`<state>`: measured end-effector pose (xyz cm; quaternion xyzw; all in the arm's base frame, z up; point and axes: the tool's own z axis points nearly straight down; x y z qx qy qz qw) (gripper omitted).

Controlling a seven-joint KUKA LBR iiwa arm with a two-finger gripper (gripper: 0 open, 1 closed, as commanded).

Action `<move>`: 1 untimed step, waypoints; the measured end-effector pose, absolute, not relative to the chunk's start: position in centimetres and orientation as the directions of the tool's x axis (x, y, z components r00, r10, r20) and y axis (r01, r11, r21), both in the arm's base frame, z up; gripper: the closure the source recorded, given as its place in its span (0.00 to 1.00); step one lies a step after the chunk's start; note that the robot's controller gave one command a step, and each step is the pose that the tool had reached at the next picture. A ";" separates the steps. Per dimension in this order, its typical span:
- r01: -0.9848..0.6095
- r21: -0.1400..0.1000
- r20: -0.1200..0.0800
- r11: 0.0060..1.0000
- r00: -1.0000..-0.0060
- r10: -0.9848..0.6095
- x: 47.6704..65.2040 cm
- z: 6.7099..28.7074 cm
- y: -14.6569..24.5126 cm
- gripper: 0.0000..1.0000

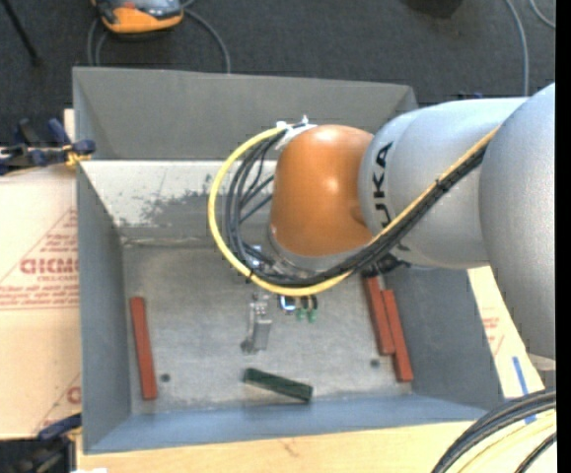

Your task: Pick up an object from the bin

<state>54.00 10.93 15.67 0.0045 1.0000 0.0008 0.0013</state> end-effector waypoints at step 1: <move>0.009 0.002 -0.003 1.000 -1.000 0.009 54.0 15.7 10.9 0.00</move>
Offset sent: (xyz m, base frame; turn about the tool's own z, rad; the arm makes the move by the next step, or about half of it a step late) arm -0.0365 -0.0491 -0.0297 0.0212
